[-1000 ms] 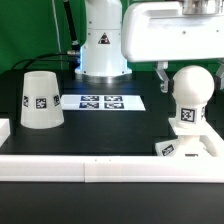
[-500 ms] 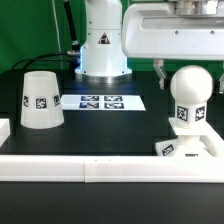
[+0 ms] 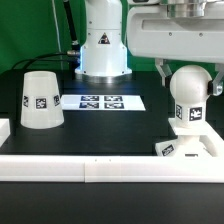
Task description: Assemble lamp
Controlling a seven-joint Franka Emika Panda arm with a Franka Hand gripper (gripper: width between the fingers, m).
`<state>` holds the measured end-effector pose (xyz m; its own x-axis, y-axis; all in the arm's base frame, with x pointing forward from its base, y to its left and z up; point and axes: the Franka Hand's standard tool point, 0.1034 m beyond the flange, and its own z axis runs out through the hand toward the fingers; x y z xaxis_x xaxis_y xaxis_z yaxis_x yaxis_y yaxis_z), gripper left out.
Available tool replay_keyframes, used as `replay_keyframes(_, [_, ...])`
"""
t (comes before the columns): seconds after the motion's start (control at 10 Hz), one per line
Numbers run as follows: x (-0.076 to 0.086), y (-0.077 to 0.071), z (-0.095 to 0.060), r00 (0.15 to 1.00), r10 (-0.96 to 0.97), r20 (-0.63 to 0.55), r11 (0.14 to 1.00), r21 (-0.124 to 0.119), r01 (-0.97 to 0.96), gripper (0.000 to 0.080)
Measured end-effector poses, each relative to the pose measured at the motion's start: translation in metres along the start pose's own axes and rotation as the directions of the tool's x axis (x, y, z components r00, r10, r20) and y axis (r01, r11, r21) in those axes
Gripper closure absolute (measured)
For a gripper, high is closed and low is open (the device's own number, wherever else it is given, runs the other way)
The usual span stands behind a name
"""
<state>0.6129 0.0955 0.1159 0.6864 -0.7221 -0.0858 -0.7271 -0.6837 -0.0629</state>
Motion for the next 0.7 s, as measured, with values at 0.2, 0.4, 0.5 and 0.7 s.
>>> replay_keyframes(0.2, [-0.001,-0.0007,0.0003,1.0,0.022,0.0,1.0,0.001,-0.022,0.014])
replay_keyframes(0.4, [-0.001,-0.0007,0.0003,0.998,-0.065,-0.001,0.998,0.001,0.065,0.0111])
replay_keyframes(0.5, [-0.0003,-0.001,0.0003,0.992,-0.122,-0.004,0.992,0.004,0.122,0.0102])
replay_keyframes(0.7, [-0.0007,-0.0013,0.0003,0.931,-0.364,-0.005,0.931,0.003,0.364,0.0101])
